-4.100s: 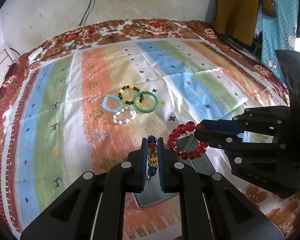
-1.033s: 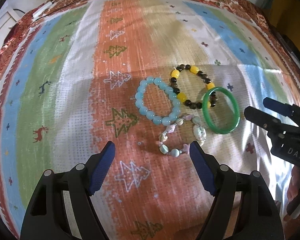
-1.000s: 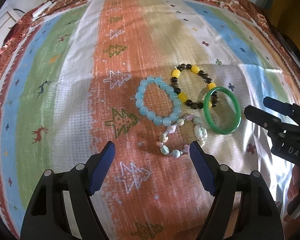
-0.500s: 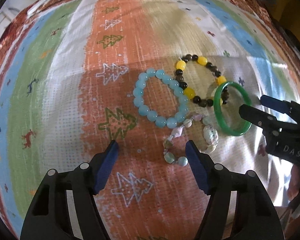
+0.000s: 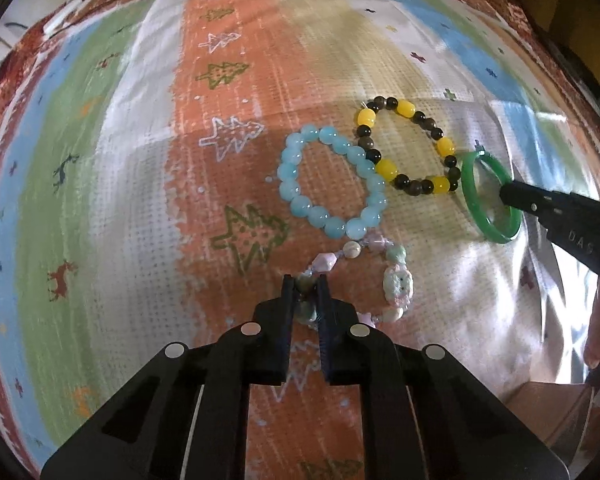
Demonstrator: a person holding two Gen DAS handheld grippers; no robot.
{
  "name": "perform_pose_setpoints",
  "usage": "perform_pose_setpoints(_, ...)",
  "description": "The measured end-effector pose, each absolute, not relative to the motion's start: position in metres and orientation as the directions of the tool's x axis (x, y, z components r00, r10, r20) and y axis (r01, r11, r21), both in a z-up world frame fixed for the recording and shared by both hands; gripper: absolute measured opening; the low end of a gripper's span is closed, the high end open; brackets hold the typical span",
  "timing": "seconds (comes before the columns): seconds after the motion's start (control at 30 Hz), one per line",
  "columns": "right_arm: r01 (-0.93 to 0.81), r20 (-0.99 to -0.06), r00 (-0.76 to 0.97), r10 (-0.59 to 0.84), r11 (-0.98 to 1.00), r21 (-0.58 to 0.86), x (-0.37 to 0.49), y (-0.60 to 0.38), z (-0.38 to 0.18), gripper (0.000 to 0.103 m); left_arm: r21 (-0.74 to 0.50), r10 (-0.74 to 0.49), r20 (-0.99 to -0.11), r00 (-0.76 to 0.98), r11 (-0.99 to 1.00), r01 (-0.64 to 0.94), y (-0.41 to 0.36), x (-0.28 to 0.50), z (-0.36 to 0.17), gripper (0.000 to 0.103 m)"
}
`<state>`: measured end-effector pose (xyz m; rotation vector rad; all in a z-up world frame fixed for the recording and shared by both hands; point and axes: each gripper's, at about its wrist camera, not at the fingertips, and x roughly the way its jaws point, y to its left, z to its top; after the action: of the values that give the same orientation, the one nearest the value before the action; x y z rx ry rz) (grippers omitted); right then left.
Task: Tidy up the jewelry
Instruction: 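Grasp the white stone bracelet with the left tool while the right tool grasps the green jade bangle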
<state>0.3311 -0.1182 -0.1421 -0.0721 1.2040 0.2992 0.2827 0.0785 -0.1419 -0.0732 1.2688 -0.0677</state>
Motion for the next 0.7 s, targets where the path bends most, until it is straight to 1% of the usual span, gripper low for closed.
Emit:
perform_pose_setpoints(0.13,-0.302,-0.920,0.326,0.217,0.946,0.116,0.321,-0.119,-0.131,0.008,-0.114,-0.115,-0.938,0.328,0.993,0.021,0.086,0.271,-0.124,0.010)
perform_pose_setpoints(0.23,-0.332,-0.914,0.334,0.229,0.937,0.113,0.311,-0.113,-0.122,0.008,-0.144,-0.132,-0.922,0.363,0.990,-0.006,0.097,0.263,-0.107,0.010)
perform_pose_setpoints(0.47,-0.356,-0.894,0.374,0.248,0.928,0.109,0.294,-0.110,-0.100,0.008,-0.176,-0.155,-0.900,0.407,0.984,-0.015,0.097,0.250,-0.088,0.010)
perform_pose_setpoints(0.7,-0.376,-0.858,0.421,0.293,0.918,0.128,0.272,-0.116,-0.070,0.008,-0.151,-0.143,-0.883,0.447,0.988,0.018,0.080,0.241,-0.067,0.011)
